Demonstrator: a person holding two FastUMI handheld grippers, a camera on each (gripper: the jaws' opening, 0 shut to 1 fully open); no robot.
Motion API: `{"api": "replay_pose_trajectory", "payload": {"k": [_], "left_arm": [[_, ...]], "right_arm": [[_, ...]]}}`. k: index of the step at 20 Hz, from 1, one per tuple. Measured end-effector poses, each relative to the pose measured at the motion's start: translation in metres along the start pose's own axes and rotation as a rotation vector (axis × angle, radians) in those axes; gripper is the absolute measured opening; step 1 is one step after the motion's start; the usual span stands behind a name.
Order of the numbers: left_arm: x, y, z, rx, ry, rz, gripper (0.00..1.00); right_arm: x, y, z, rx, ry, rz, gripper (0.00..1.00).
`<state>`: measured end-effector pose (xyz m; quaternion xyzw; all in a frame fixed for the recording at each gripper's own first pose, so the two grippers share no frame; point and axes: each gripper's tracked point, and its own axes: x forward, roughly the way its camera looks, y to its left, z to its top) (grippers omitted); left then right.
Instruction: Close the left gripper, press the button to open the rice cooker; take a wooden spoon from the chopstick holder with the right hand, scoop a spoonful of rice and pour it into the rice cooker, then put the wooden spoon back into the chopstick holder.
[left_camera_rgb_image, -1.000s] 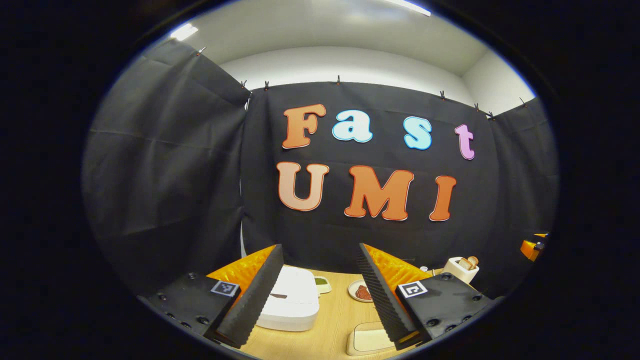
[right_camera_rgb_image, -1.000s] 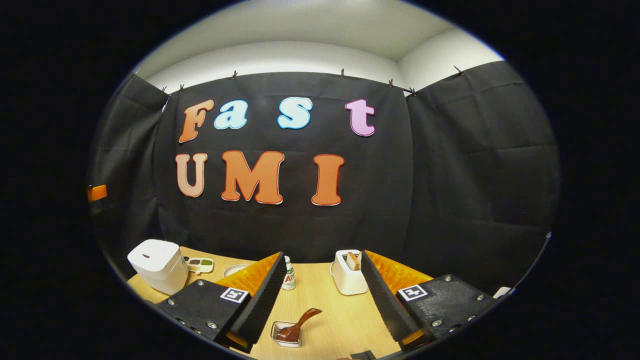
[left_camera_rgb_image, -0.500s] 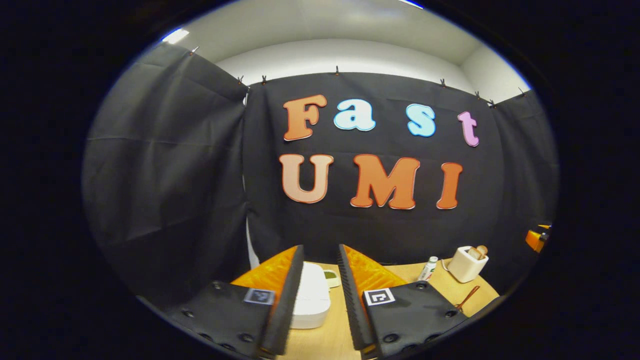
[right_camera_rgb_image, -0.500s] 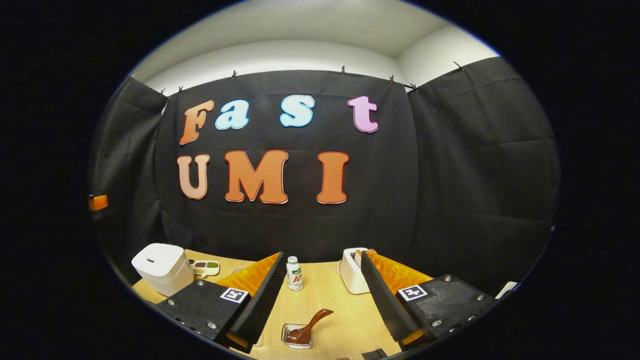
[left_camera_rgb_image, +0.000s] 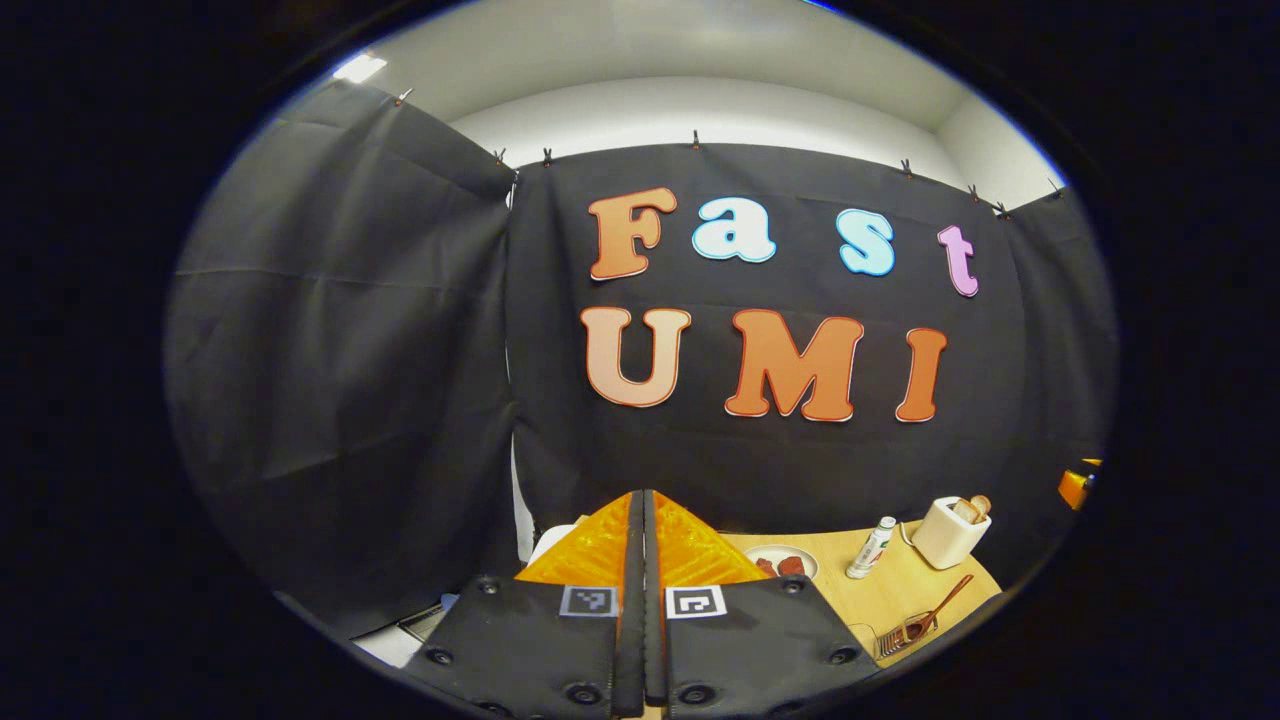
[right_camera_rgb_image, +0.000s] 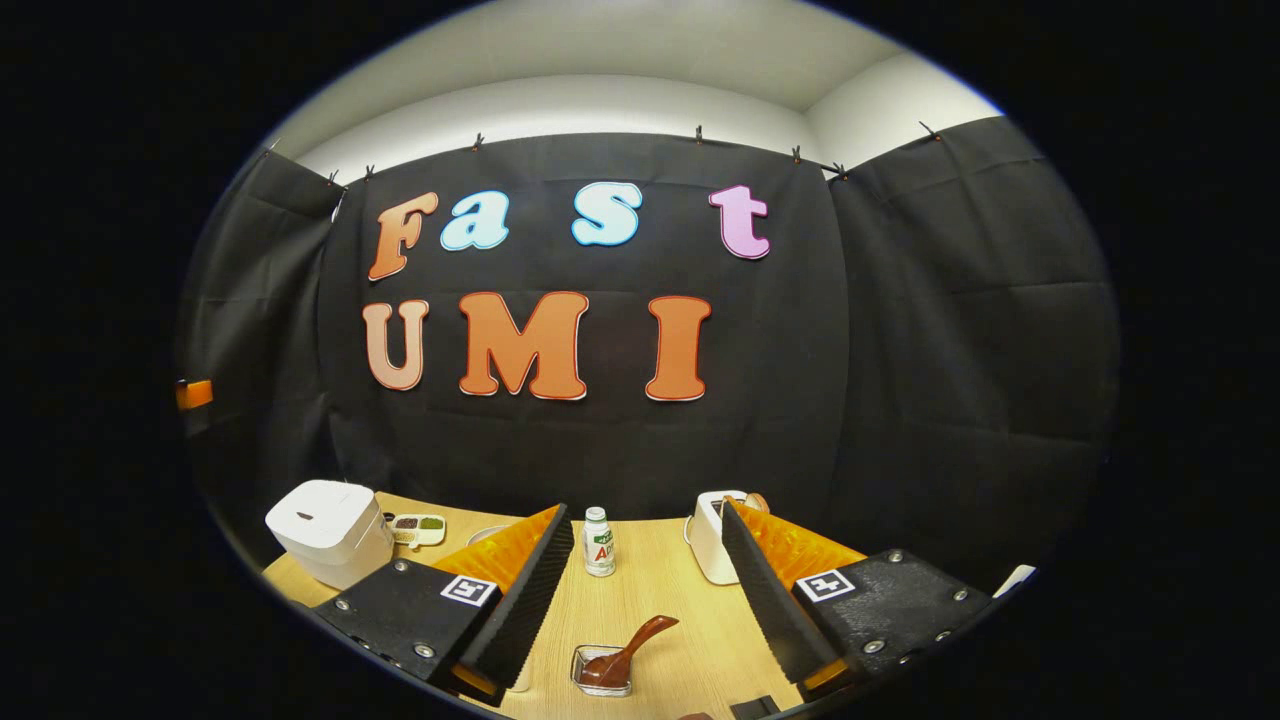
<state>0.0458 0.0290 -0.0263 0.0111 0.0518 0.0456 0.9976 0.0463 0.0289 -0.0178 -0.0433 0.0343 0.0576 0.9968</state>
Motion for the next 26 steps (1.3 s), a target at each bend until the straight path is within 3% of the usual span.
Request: {"api": "replay_pose_trajectory", "payload": {"k": [3, 10, 15, 16, 20, 21, 23, 25, 26], "left_arm": [[0.017, 0.007, -0.002, -0.042, 0.045, -0.025, 0.04], [0.065, 0.014, -0.021, -0.031, 0.197, -0.107, 0.04], [0.103, 0.012, -0.076, 0.003, 0.343, -0.139, 0.04], [0.109, 0.010, -0.089, 0.012, 0.376, -0.149, 0.04], [0.130, 0.010, -0.140, 0.023, 0.497, -0.174, 0.04], [0.132, 0.012, -0.150, 0.025, 0.519, -0.168, 0.02], [0.142, 0.012, -0.167, 0.046, 0.541, -0.170, 0.05], [0.149, 0.007, -0.180, 0.023, 0.573, -0.192, 0.05], [0.153, 0.008, -0.185, 0.014, 0.587, -0.199, 0.05]], "right_arm": [[0.001, 0.003, -0.004, 0.006, 0.011, 0.002, 0.93], [0.004, 0.010, -0.022, 0.007, 0.062, -0.002, 0.93], [0.008, 0.012, -0.029, 0.027, 0.089, -0.017, 0.93], [0.008, 0.013, -0.028, 0.029, 0.091, -0.019, 0.89], [0.008, 0.009, -0.028, 0.013, 0.091, -0.051, 0.93], [0.009, 0.009, -0.030, 0.009, 0.093, -0.059, 0.98], [0.008, 0.006, -0.033, 0.001, 0.105, -0.081, 0.93], [0.009, 0.007, -0.034, -0.006, 0.113, -0.093, 0.98], [0.010, 0.008, -0.035, -0.009, 0.116, -0.097, 0.93]]}}
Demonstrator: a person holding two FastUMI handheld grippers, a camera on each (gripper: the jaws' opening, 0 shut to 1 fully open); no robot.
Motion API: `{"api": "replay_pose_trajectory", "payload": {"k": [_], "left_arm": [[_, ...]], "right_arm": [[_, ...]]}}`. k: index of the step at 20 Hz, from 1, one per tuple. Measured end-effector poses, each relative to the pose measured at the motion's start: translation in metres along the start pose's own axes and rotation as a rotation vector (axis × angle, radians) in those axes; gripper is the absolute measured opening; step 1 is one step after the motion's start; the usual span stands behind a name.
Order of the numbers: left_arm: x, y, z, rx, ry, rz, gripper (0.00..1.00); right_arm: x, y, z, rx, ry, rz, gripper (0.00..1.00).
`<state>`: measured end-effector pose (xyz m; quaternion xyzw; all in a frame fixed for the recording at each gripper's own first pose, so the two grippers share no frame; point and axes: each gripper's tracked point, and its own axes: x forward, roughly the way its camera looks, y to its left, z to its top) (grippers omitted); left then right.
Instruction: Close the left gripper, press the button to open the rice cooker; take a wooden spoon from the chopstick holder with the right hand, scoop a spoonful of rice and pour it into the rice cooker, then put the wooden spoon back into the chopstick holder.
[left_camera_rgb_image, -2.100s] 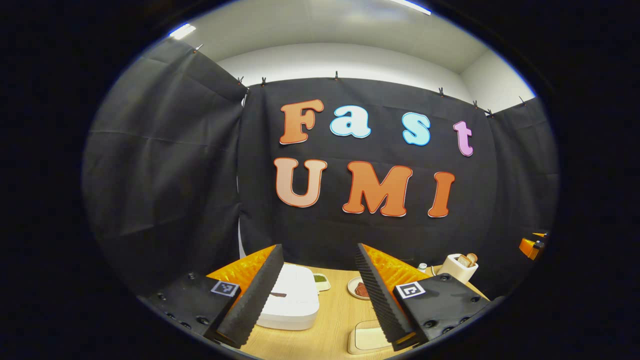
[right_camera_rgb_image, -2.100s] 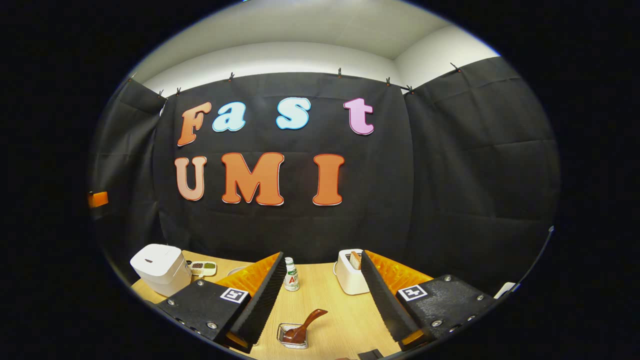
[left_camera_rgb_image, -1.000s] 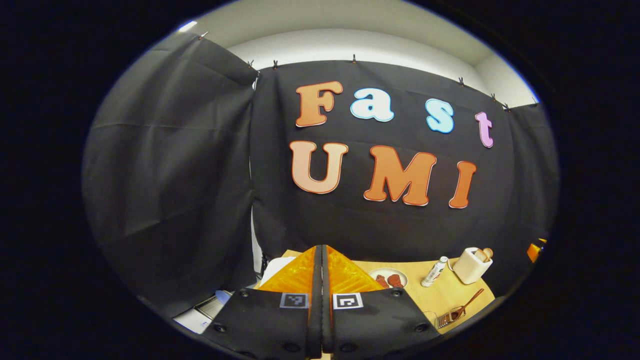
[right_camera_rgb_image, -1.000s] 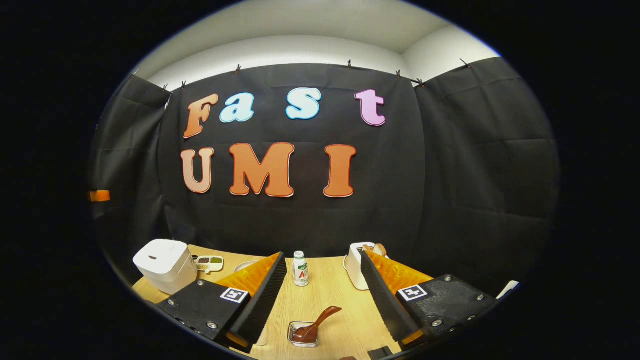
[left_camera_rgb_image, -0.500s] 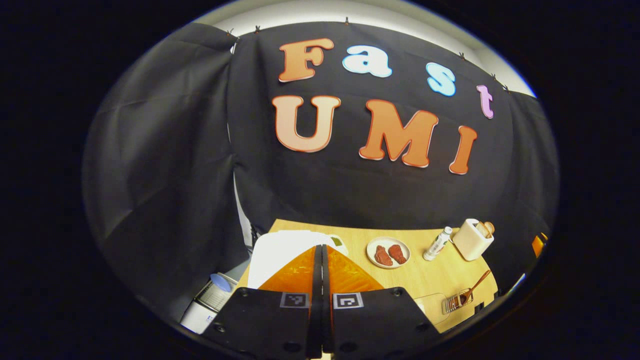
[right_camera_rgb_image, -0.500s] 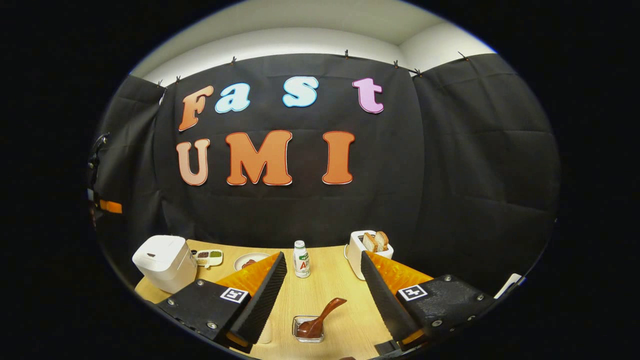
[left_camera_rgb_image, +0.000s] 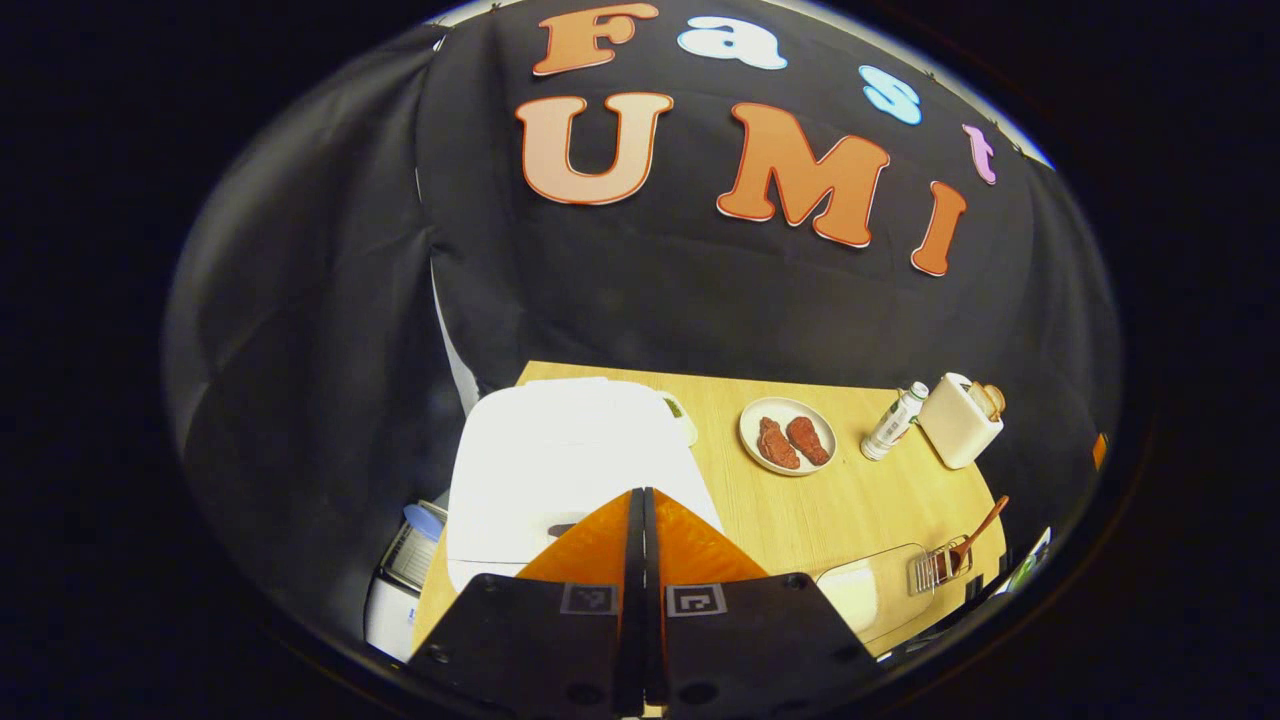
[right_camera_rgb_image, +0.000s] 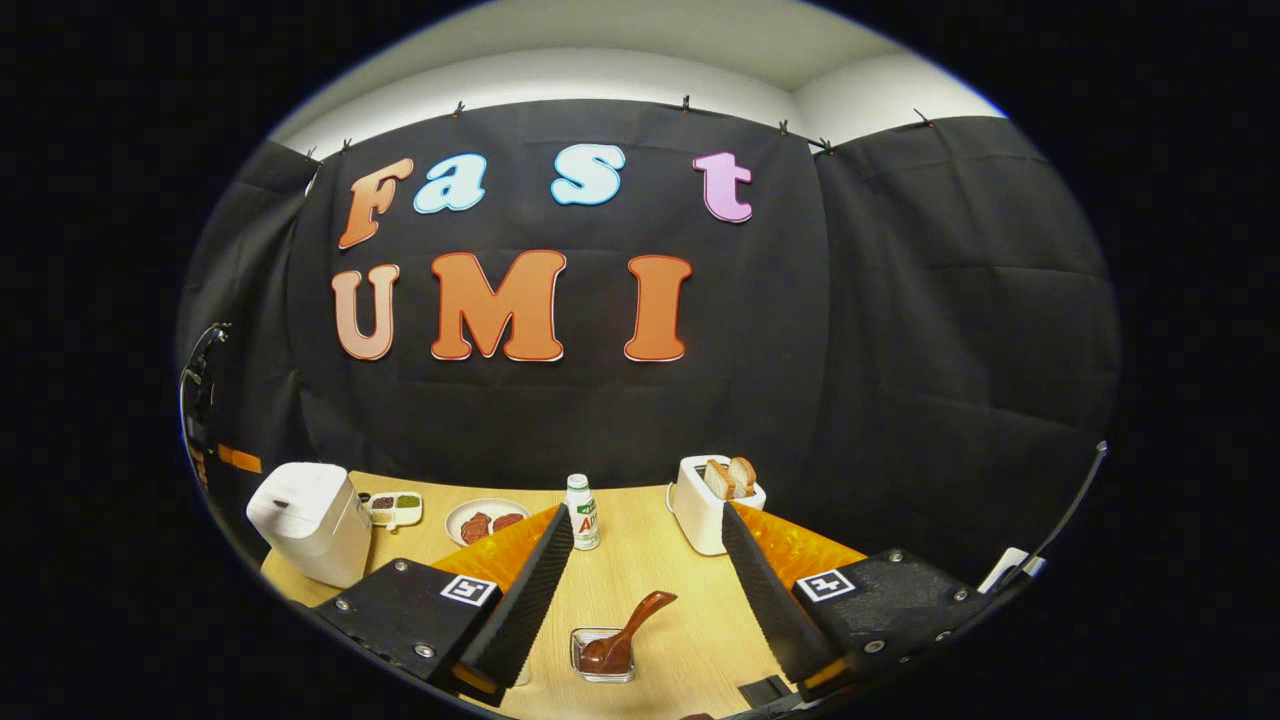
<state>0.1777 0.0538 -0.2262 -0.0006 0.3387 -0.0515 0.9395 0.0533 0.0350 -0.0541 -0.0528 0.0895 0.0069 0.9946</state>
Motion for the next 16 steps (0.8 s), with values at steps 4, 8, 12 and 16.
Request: {"api": "replay_pose_trajectory", "payload": {"k": [4, 8, 12, 16], "left_arm": [[0.025, 0.012, -0.016, -0.038, 0.061, -0.005, 0.05], [0.038, 0.020, -0.032, -0.035, 0.103, 0.001, 0.05], [0.052, 0.025, -0.044, -0.045, 0.138, 0.000, 0.05], [0.061, 0.029, -0.058, -0.088, 0.167, -0.007, 0.06]], "right_arm": [[0.003, 0.004, 0.000, -0.027, 0.000, -0.017, 0.93], [0.005, 0.008, 0.000, -0.034, 0.006, -0.028, 0.93], [0.004, 0.011, -0.008, -0.032, 0.027, -0.034, 0.93], [0.002, 0.011, -0.009, -0.032, 0.031, -0.036, 0.93]]}}
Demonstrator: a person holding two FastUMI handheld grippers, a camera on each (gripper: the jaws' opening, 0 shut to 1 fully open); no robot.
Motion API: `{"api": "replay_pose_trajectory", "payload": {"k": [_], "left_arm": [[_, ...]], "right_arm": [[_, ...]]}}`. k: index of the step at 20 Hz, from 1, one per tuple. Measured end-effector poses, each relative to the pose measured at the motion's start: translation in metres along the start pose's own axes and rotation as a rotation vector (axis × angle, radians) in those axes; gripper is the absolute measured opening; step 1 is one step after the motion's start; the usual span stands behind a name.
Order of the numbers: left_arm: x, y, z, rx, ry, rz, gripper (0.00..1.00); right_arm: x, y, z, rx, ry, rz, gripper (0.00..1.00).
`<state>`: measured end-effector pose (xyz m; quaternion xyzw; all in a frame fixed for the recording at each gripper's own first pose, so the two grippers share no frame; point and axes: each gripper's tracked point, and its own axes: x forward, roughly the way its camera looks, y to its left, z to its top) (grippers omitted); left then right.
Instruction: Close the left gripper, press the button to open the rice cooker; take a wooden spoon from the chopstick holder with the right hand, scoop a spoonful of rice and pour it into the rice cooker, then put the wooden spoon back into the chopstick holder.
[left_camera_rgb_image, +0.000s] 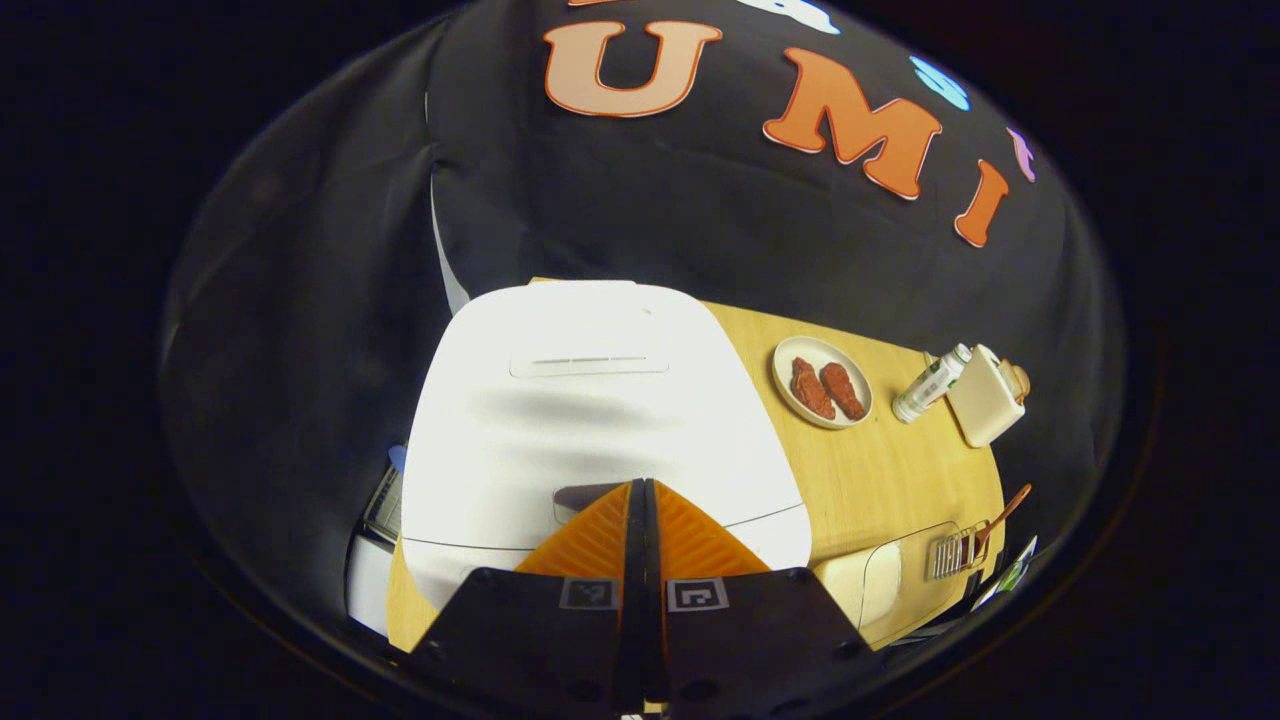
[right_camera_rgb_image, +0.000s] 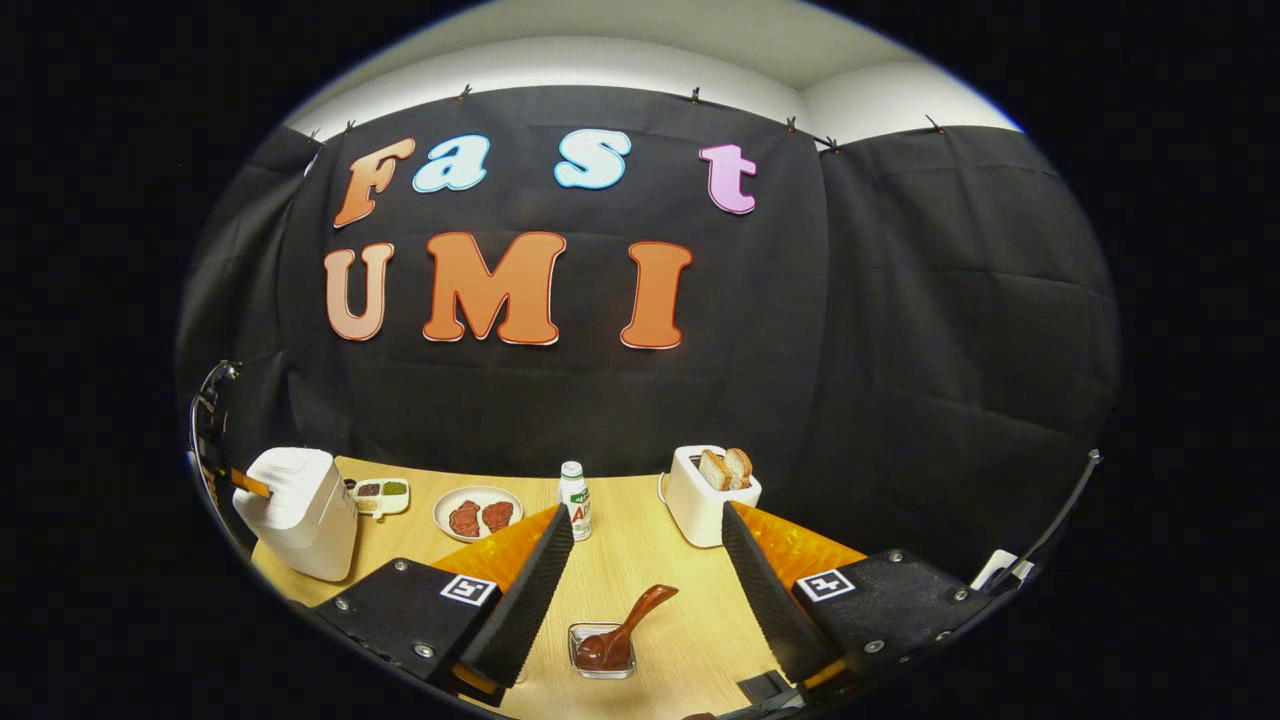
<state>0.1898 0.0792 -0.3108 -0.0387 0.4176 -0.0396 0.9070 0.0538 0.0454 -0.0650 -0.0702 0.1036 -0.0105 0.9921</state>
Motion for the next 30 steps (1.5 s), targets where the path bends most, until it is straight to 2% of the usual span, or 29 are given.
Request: {"api": "replay_pose_trajectory", "payload": {"k": [4, 6, 7, 10, 14, 17, 22, 28, 29, 30], "left_arm": [[0.005, 0.003, -0.006, -0.056, 0.042, -0.051, 0.06], [0.004, 0.002, -0.002, -0.061, 0.008, -0.061, 0.06], [0.001, 0.005, 0.001, -0.051, -0.014, -0.044, 0.05], [-0.041, 0.001, 0.038, 0.011, -0.164, -0.007, 0.05], [-0.118, -0.011, 0.095, -0.038, -0.378, -0.019, 0.05], [-0.162, -0.010, 0.109, -0.048, -0.486, -0.017, 0.04], [-0.217, -0.025, 0.110, -0.050, -0.571, -0.038, 0.04], [-0.257, -0.023, 0.101, -0.023, -0.640, 0.040, 0.04], [-0.263, -0.025, 0.100, -0.030, -0.650, 0.046, 0.04], [-0.268, -0.026, 0.098, -0.035, -0.653, 0.051, 0.04]], "right_arm": [[-0.005, 0.001, 0.000, 0.010, -0.008, 0.009, 0.93], [-0.008, 0.001, 0.000, 0.020, -0.015, 0.010, 0.93], [-0.010, 0.001, 0.000, 0.027, -0.012, 0.015, 0.93], [-0.015, -0.002, 0.005, 0.041, -0.027, 0.015, 0.93], [-0.022, -0.006, 0.009, 0.045, -0.048, 0.016, 0.93], [-0.025, -0.009, 0.008, 0.041, -0.053, 0.016, 0.93], [-0.025, -0.016, 0.000, 0.066, -0.055, 0.019, 0.93], [-0.013, -0.023, -0.021, 0.099, -0.046, 0.020, 0.93], [-0.009, -0.022, -0.028, 0.111, -0.033, 0.027, 0.98], [-0.003, -0.019, -0.036, 0.119, -0.012, 0.035, 0.98]]}}
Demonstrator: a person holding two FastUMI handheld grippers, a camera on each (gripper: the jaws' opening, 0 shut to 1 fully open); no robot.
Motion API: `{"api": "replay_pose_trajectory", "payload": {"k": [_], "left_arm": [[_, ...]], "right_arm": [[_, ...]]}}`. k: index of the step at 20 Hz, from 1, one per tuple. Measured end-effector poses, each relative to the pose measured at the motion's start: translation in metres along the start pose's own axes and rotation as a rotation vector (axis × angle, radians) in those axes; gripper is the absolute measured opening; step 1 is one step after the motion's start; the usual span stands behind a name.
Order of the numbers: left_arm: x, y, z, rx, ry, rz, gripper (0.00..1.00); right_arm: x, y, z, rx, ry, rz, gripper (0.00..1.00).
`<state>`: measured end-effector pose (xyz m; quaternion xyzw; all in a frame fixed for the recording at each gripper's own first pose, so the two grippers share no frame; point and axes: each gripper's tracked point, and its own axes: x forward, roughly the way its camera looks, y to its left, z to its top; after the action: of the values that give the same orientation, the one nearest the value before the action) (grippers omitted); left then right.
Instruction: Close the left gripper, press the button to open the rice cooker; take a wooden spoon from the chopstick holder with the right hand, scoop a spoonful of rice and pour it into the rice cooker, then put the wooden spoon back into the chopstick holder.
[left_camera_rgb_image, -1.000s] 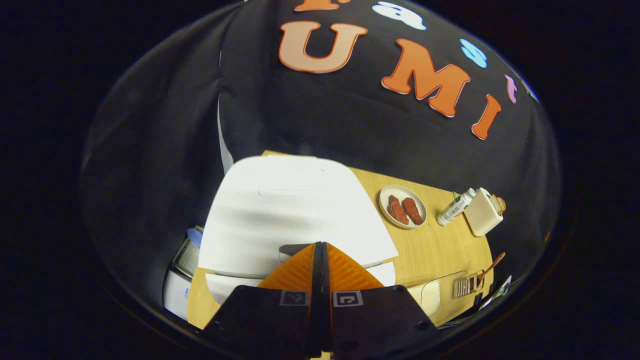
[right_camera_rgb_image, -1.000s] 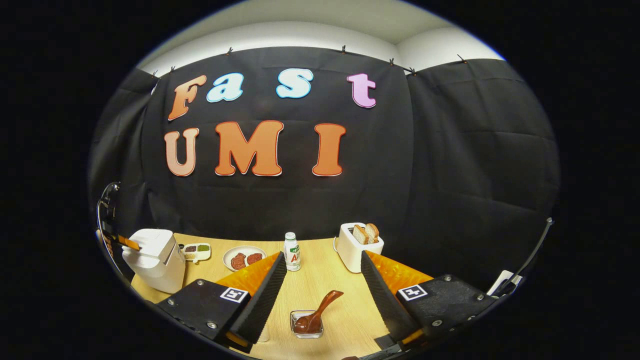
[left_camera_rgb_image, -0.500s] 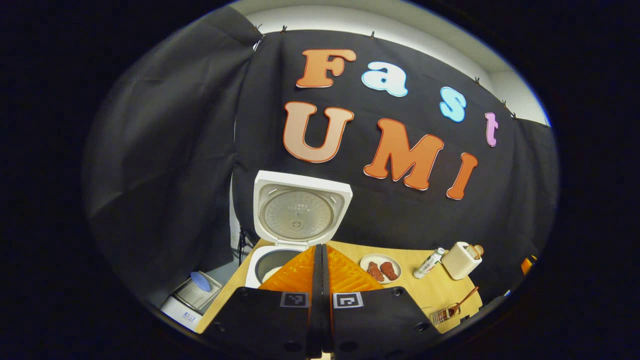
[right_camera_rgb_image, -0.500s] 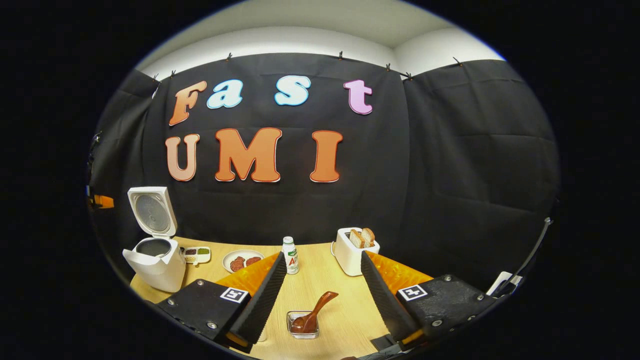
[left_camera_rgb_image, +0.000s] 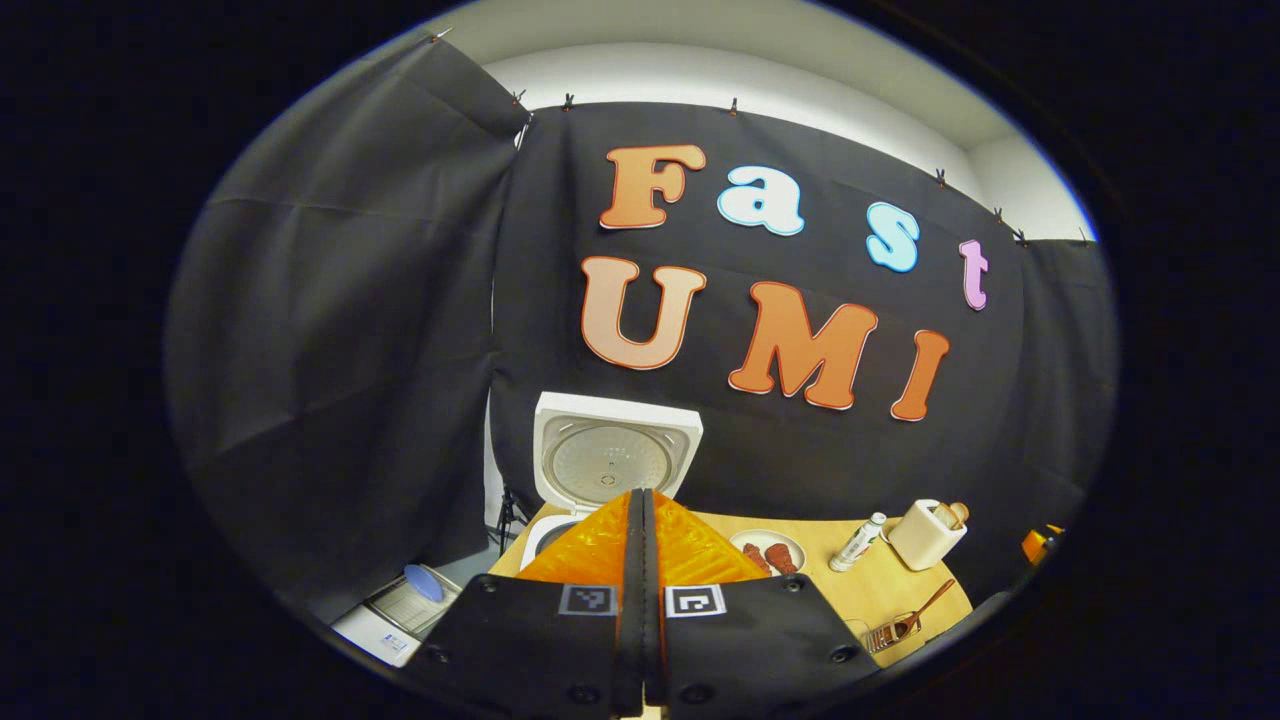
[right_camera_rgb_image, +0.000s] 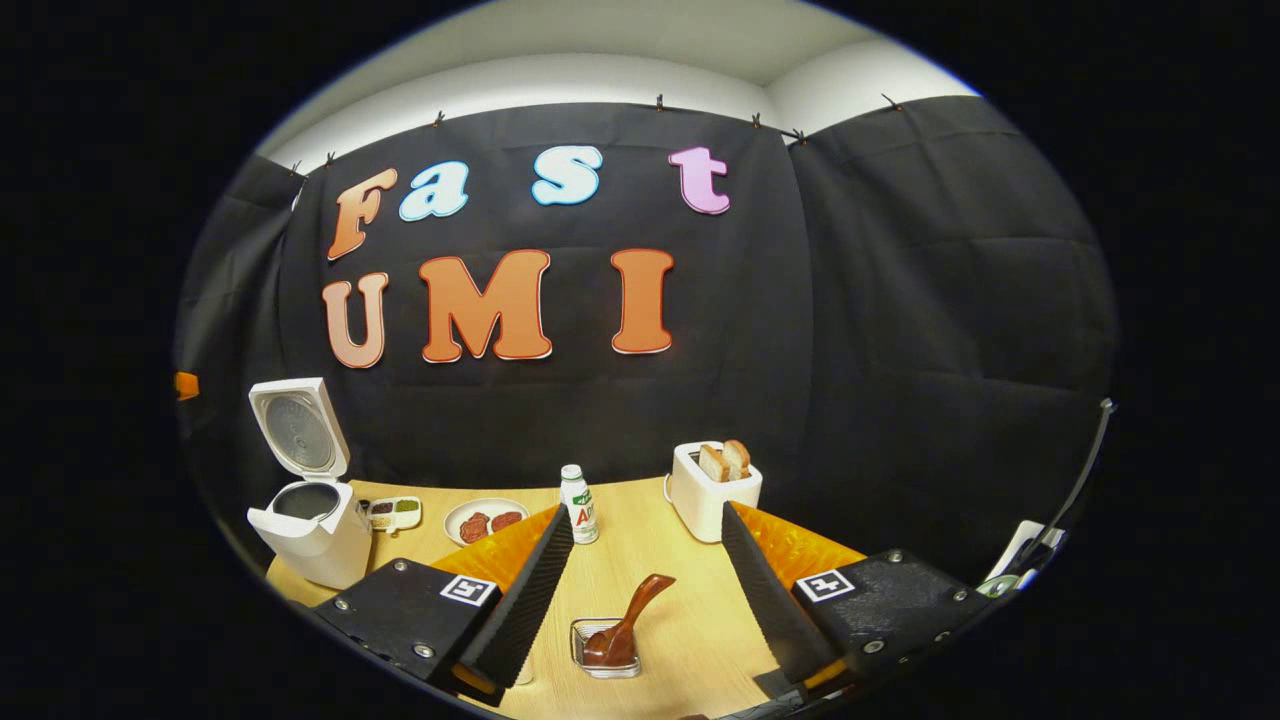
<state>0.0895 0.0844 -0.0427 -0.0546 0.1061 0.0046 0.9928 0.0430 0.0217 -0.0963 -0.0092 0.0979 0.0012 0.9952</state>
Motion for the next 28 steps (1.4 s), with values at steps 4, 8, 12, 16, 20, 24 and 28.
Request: {"api": "replay_pose_trajectory", "payload": {"k": [4, 8, 12, 16, 20, 24, 28], "left_arm": [[-0.017, -0.001, 0.015, 0.025, -0.059, 0.036, 0.06], [-0.035, -0.001, 0.022, 0.018, -0.077, 0.066, 0.03], [-0.043, -0.009, 0.011, 0.016, -0.053, 0.068, 0.28], [-0.047, -0.020, 0.005, 0.011, -0.048, 0.073, 0.34], [-0.057, -0.027, 0.005, 0.041, -0.053, 0.096, 0.60], [-0.060, -0.023, 0.005, 0.064, -0.058, 0.142, 1.00], [-0.061, -0.023, -0.003, 0.048, -0.052, 0.163, 1.00]], "right_arm": [[0.021, 0.004, -0.031, 0.062, 0.057, 0.029, 0.93], [0.049, -0.002, -0.063, 0.121, 0.115, 0.020, 0.93], [0.075, -0.007, -0.097, 0.150, 0.188, 0.022, 0.94], [0.098, -0.009, -0.135, 0.183, 0.272, 0.024, 0.94], [0.116, -0.001, -0.165, 0.307, 0.348, 0.049, 0.95], [0.127, 0.003, -0.180, 0.393, 0.403, 0.072, 0.95], [0.135, 0.011, -0.181, 0.511, 0.434, 0.112, 0.85]]}}
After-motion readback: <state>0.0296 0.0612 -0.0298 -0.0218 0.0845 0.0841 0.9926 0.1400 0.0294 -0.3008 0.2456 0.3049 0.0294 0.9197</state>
